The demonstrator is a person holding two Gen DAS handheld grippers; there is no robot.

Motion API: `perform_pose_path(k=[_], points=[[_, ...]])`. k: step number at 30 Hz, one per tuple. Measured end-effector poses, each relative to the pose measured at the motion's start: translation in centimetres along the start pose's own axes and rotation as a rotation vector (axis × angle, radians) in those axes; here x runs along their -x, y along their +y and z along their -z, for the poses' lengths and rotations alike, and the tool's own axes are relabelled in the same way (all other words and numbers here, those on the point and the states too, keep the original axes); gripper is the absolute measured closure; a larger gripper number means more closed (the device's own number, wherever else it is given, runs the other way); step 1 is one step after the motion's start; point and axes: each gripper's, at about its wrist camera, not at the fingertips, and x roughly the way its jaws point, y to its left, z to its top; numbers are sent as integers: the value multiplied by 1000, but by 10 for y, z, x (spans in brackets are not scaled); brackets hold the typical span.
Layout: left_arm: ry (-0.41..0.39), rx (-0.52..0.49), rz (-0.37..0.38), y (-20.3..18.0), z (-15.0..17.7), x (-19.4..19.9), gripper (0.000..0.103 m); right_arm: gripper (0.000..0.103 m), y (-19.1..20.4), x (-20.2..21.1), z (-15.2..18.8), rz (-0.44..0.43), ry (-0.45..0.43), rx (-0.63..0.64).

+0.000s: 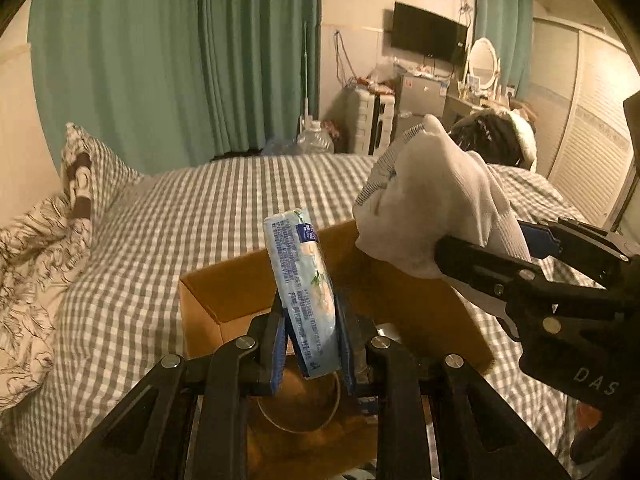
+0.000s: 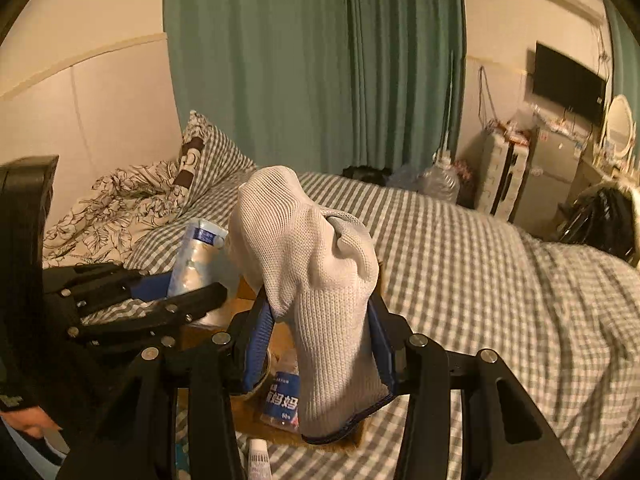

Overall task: Organize objects
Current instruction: 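Lower the packet and sock into the box and open both tools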

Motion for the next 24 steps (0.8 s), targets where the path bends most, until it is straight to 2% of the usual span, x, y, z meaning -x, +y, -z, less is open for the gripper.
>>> perform_pose_path(k=[6, 11, 15, 16, 17, 19, 20, 24], points=[[54, 17, -1, 12, 10, -30, 81, 59, -6, -39, 3, -19, 45, -18], [75, 29, 12, 16, 18, -38, 79, 58, -7, -54, 8, -37, 51, -27], [94, 43, 8, 14, 15, -33, 75, 50, -8, -51, 9, -56, 28, -43], [91, 51, 6, 15, 13, -28, 67, 41, -8, -48, 8, -63, 19, -50], [84, 55, 3, 14, 12, -23, 49, 30, -8, -43, 7, -62, 5, -61], [47, 57, -24, 13, 9, -6, 28, 25, -9, -29, 5, -51, -26, -77], [29, 54, -33, 11, 8, 4, 24, 25, -10, -20, 3, -48, -42, -84], [-7, 41, -69, 6, 3, 45, 19, 24, -9, 25, -7, -36, -73, -78]])
